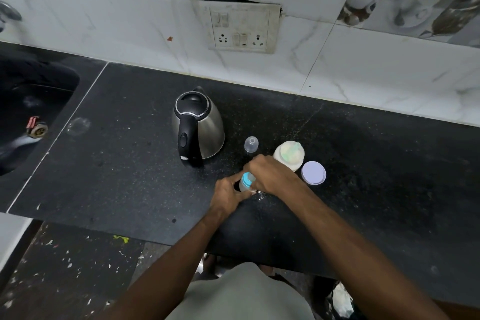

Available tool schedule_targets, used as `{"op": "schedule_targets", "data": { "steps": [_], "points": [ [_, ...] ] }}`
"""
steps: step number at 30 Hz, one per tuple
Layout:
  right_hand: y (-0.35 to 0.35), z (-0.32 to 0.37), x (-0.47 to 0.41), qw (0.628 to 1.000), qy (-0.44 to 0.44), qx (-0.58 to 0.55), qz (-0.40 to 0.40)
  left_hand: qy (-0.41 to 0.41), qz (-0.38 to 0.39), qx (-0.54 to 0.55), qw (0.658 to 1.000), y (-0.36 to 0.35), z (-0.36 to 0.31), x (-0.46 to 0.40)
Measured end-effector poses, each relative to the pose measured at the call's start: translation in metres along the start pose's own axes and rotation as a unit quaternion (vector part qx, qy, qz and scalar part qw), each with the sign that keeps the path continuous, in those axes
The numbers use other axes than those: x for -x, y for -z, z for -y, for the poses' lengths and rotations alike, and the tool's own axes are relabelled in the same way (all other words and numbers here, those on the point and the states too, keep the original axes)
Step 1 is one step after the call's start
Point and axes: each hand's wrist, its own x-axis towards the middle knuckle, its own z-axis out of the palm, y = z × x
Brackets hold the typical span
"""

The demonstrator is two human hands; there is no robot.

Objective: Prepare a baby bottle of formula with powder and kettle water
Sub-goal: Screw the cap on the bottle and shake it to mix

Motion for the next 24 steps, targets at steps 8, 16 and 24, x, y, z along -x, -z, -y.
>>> {"op": "schedule_targets", "data": {
  "steps": [8,16,24],
  "points": [
    [-0.014,0.009,0.000,0.995,-0.068,-0.052,-0.046,-0.007,0.004,0.006,1.000,-0.001,0.002,0.001],
    [-0.017,-0.017,-0.004,0.995,0.090,0.025,-0.035,-0.009,-0.015,0.012,1.000,-0.004,0.006,0.004],
    [-0.027,-0.009,-0.012,0.999,0.013,-0.005,-0.048,0.009,-0.055,0.003,0.998,-0.012,0.006,0.006]
  ]
}}
